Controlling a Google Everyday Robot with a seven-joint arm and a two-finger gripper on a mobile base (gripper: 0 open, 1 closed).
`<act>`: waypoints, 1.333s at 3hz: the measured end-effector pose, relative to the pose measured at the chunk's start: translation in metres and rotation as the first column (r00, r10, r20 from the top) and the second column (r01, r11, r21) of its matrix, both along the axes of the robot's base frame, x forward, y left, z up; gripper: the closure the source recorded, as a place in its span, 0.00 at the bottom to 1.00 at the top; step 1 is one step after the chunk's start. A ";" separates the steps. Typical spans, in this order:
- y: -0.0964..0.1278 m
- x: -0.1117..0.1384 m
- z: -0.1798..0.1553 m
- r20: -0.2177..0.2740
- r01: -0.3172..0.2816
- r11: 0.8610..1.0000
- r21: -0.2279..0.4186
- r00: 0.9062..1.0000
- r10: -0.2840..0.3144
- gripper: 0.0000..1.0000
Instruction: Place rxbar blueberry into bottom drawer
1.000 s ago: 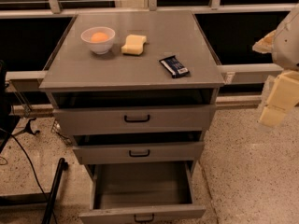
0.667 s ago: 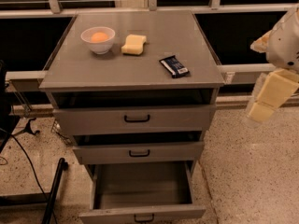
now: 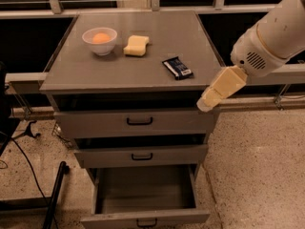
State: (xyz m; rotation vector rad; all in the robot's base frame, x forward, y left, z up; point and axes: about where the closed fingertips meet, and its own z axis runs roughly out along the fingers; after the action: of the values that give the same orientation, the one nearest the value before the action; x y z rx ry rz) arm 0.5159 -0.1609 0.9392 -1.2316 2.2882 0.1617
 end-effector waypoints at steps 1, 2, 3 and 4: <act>0.000 0.000 0.000 0.000 0.000 1.000 0.000 1.000 0.000 0.00; 0.009 0.016 -0.008 0.046 0.043 0.999 0.002 0.998 -0.043 0.00; 0.020 0.042 -0.018 0.099 0.111 0.993 0.033 0.989 -0.114 0.00; 0.029 0.087 -0.026 0.155 0.228 0.969 0.097 0.958 -0.241 0.00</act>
Offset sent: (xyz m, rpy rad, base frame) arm 0.0274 0.0105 -0.0074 0.0050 -0.1017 -0.0904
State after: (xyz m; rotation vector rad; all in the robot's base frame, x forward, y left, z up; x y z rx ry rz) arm 0.6028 -0.1322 0.9133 -0.8903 2.2375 0.0596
